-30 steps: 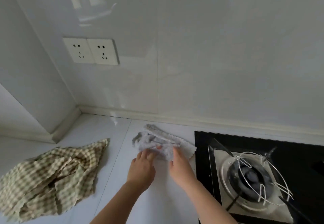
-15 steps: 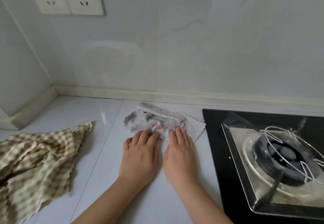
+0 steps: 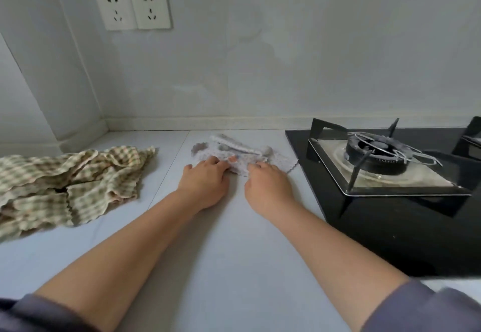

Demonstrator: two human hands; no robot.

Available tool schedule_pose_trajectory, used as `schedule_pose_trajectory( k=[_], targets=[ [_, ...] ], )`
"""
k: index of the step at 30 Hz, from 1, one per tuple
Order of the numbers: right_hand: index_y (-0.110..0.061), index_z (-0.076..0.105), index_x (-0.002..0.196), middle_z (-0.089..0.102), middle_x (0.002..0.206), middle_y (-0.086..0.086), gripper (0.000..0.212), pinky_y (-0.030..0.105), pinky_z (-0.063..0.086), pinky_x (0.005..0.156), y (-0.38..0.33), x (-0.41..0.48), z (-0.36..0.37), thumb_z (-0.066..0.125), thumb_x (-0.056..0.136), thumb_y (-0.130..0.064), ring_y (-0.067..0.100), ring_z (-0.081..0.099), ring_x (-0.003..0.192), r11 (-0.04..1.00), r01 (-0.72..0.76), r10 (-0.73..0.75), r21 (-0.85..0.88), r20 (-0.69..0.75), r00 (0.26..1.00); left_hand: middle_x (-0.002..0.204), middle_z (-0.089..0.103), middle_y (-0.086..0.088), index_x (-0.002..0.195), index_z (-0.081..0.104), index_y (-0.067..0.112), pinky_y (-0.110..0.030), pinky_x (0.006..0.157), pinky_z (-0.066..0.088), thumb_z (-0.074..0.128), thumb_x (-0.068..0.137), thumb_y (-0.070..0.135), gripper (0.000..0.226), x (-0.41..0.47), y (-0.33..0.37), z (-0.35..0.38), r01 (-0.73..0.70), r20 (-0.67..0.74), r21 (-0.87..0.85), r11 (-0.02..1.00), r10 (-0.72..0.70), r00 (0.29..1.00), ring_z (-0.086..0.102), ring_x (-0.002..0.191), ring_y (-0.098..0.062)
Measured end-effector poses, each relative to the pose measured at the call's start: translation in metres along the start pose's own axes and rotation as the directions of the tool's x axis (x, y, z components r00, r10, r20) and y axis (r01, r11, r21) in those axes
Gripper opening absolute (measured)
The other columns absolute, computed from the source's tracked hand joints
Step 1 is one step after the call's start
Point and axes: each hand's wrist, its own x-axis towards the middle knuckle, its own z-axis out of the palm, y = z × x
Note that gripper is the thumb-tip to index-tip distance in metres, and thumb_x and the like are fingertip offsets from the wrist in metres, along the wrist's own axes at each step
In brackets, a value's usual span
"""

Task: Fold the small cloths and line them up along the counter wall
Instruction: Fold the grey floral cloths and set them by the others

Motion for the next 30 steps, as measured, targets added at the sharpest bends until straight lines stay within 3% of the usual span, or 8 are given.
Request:
schedule_pose_trajectory(
  k=[3, 6, 11, 19, 23, 26, 28, 30],
  targets=[
    [-0.014, 0.05, 0.121, 0.054, 0.124, 0.008, 0.03, 0.038, 0.043, 0.087, -0.01, -0.032, -0.019, 0.042, 0.093, -0.015, 0.032, 0.054, 0.11, 0.989, 0.01, 0.005, 0.144, -0.101, 0.995, 0.133, 0.046, 0.001, 0.138, 0.042, 0.032, -0.037, 0.098, 0.035, 0.03, 0.1, 0.03, 0.04, -0.037, -0.009, -0.015, -0.027, 0.039, 0.006, 1.0, 0.027, 0.999, 0.051, 0.117, -0.024],
    [-0.018, 0.051, 0.119, 0.061, 0.115, 0.003, 0.03, 0.036, 0.045, 0.079, -0.014, -0.045, -0.033, 0.042, 0.091, -0.013, 0.03, 0.058, 0.101, 0.956, -0.019, 0.077, 0.293, -0.187, 0.979, 0.109, 0.056, -0.003, 0.104, 0.06, 0.018, -0.033, 0.081, 0.041, 0.036, 0.1, 0.034, 0.028, -0.065, -0.025, -0.017, -0.047, -0.047, -0.151, 0.987, 0.04, 0.998, 0.057, 0.099, -0.027],
    [-0.018, 0.063, 0.103, 0.067, 0.101, 0.0, 0.02, 0.032, 0.047, 0.074, -0.017, -0.047, -0.034, 0.047, 0.092, -0.015, 0.024, 0.061, 0.09, 0.936, 0.028, 0.008, 0.351, -0.102, 0.995, 0.088, 0.062, 0.0, 0.083, 0.064, 0.01, -0.035, 0.077, 0.044, 0.046, 0.097, 0.037, 0.036, -0.086, -0.048, -0.02, -0.026, -0.135, -0.362, 0.932, -0.025, 0.991, 0.058, 0.083, -0.019],
    [-0.02, 0.064, 0.089, 0.066, 0.083, 0.003, 0.025, 0.031, 0.046, 0.065, -0.001, -0.038, -0.038, 0.04, 0.092, -0.024, 0.03, 0.06, 0.078, 0.995, -0.039, 0.042, 0.09, -0.034, 0.999, 0.069, 0.052, -0.004, 0.061, 0.052, 0.002, -0.032, 0.059, 0.032, 0.05, 0.097, 0.029, 0.044, -0.077, -0.06, -0.019, -0.053, -0.286, -0.222, 0.974, -0.013, 0.958, 0.046, 0.057, -0.015],
    [-0.026, 0.065, 0.093, 0.069, 0.089, -0.006, 0.022, 0.029, 0.045, 0.069, 0.005, -0.036, -0.042, 0.044, 0.092, -0.033, 0.023, 0.062, 0.086, 0.994, -0.066, 0.072, 0.09, -0.064, 0.995, 0.084, 0.059, -0.004, 0.08, 0.061, 0.009, -0.028, 0.059, 0.035, 0.06, 0.09, 0.025, 0.019, -0.079, -0.062, -0.016, -0.051, -0.386, -0.166, 0.985, -0.017, 0.922, 0.056, 0.071, -0.024],
    [-0.03, 0.058, 0.115, 0.059, 0.109, -0.01, 0.03, 0.032, 0.046, 0.082, 0.004, -0.037, -0.041, 0.052, 0.09, -0.045, 0.016, 0.056, 0.101, 0.986, 0.03, -0.028, 0.165, -0.015, 0.999, 0.119, 0.061, 0.003, 0.113, 0.064, 0.02, -0.034, 0.084, 0.048, 0.044, 0.086, 0.051, 0.046, -0.081, -0.059, -0.015, -0.132, -0.254, -0.151, 0.98, 0.09, 0.963, 0.061, 0.1, -0.02],
    [-0.028, 0.054, 0.122, 0.055, 0.116, -0.007, 0.036, 0.035, 0.045, 0.086, 0.004, -0.037, -0.035, 0.054, 0.09, -0.044, 0.017, 0.052, 0.106, 0.989, 0.082, -0.088, 0.126, 0.044, 0.995, 0.135, 0.053, 0.009, 0.128, 0.056, 0.026, -0.046, 0.108, 0.033, 0.03, 0.084, 0.054, 0.058, -0.083, -0.055, -0.015, -0.153, -0.12, -0.115, 0.982, 0.139, 0.983, 0.053, 0.119, -0.014],
    [-0.025, 0.057, 0.118, 0.061, 0.115, -0.004, 0.027, 0.033, 0.047, 0.081, 0.008, -0.035, -0.031, 0.051, 0.092, -0.034, 0.02, 0.055, 0.103, 0.996, 0.028, -0.029, 0.081, 0.013, 0.999, 0.137, 0.05, 0.01, 0.13, 0.053, 0.028, -0.05, 0.112, 0.019, 0.03, 0.082, 0.044, 0.056, -0.084, -0.056, -0.019, -0.112, -0.045, -0.106, 0.988, 0.107, 0.993, 0.049, 0.123, -0.013]
  ],
)
